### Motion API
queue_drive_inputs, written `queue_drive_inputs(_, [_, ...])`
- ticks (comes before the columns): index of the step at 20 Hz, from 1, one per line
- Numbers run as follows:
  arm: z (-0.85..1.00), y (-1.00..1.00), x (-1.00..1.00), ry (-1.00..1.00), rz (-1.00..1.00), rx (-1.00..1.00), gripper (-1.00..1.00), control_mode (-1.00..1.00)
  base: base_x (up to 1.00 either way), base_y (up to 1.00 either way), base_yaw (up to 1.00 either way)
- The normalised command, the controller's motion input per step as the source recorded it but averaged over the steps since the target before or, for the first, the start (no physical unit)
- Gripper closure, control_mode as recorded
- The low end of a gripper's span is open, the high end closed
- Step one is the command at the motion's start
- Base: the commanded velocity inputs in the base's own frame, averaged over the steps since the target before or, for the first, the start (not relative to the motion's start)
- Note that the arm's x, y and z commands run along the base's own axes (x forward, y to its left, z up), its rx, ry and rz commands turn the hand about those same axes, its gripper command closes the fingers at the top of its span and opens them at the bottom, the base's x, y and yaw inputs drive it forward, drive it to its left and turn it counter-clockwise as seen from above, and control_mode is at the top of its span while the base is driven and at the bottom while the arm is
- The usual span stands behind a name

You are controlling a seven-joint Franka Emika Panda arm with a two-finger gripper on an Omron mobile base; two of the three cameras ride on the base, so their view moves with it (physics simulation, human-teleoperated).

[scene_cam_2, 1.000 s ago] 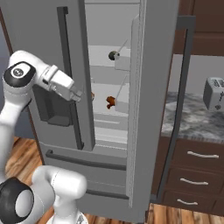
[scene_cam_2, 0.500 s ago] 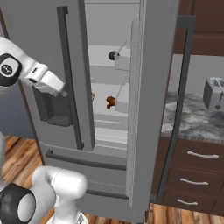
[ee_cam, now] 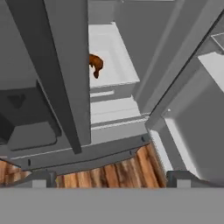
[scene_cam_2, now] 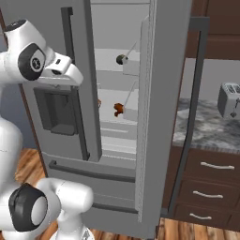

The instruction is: Gather the broccoli and squash from the fridge and place them on a tray on the dining counter. Then gather the chicken drumsticks from the fridge and place them on the other tray.

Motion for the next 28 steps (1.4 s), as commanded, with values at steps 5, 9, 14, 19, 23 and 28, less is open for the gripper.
queue_drive_inputs(5, [0.0,0.24,0.47,-0.17,0.29,0.1,-1.0,-1.0,0.0,0.0,0.0])
queue_drive_inputs(9, [0.0,0.23,0.44,-0.19,0.21,0.09,-1.0,-1.0,0.0,0.0,0.0])
queue_drive_inputs(14, [0.0,0.11,0.44,-0.14,0.07,0.03,-1.0,-1.0,0.0,0.0,0.0])
queue_drive_inputs(19, [0.0,0.02,0.53,-0.02,0.0,0.0,-1.0,-1.0,0.0,0.0,0.0])
queue_drive_inputs(23, [0.0,0.1,0.63,0.0,0.0,0.0,-1.0,-1.0,0.0,0.0,0.0])
queue_drive_inputs(28, [0.0,0.14,0.57,0.0,0.0,0.0,-1.0,-1.0,0.0,0.0,0.0])
